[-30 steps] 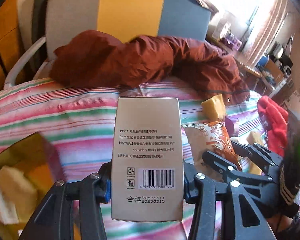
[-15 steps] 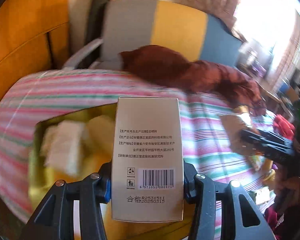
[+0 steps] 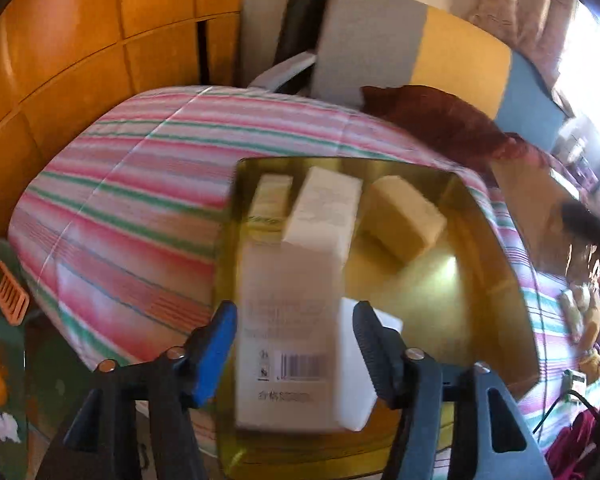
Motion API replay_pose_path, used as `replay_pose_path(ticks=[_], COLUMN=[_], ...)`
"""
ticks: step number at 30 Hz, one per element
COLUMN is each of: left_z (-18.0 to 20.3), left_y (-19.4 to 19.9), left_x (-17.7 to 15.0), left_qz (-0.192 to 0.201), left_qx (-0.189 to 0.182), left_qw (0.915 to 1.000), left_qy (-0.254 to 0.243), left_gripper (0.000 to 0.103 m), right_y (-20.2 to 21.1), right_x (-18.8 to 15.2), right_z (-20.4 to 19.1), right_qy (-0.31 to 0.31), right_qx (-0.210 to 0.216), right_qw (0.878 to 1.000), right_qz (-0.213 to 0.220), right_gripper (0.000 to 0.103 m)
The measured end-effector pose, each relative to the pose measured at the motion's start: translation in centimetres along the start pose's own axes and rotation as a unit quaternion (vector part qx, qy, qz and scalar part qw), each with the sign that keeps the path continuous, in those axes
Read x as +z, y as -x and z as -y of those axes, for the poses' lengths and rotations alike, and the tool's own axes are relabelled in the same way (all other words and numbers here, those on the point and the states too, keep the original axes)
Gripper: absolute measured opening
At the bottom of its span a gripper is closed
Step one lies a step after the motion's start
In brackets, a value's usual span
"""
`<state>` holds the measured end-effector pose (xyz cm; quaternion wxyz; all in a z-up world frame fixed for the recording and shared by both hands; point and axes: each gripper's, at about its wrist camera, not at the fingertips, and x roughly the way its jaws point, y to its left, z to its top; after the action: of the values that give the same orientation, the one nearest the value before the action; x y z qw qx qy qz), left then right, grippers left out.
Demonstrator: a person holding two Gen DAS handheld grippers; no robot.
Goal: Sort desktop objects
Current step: 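Carry the white box and orange bag to the gold tray and release them, then move both grippers back over the remaining items on the bed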
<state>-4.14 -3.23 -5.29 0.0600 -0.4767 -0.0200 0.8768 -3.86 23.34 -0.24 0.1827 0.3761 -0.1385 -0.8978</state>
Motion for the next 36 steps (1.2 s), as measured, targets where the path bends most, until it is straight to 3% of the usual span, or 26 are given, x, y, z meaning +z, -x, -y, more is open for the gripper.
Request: replay_pose_path(ticks=[1, 3, 10, 23, 36], left_z=[-0.5, -1.2, -2.8, 0.0, 3.9], left_y=[-0.2, -0.1, 1.3, 4.8, 6.2], left_x=[-0.3, -0.7, -1.9, -1.7, -2.5], left_qz=[-0.007, -0.006, 0.022, 0.087, 0.102], left_qx=[-0.014, -0.03, -0.035, -0.017, -0.005], left_qw=[0.9999, 0.9994, 0.9987, 0.996, 0.9914], left_qy=[0.006, 0.018, 0.029, -0.016, -0.081], left_gripper=[0.067, 0.076, 0.075, 0.075, 0.076], right_y=[-1.2, -2.8, -4.9, -2.2, 1.6], right_x=[0.5, 0.9, -0.4, -5.7, -8.5], right_z=[-1.1, -2.8, -5.7, -4.5, -3.4], right_qy=[-0.007, -0.005, 0.032, 0.043, 0.059], right_qx=[0.025, 0.036, 0.02, -0.044, -0.093], right_qw=[1.0, 0.999, 0.999, 0.997, 0.993], right_qz=[-0.002, 0.001, -0.034, -0.05, -0.029], right_gripper=[0.059, 0.066, 0.068, 0.078, 0.084])
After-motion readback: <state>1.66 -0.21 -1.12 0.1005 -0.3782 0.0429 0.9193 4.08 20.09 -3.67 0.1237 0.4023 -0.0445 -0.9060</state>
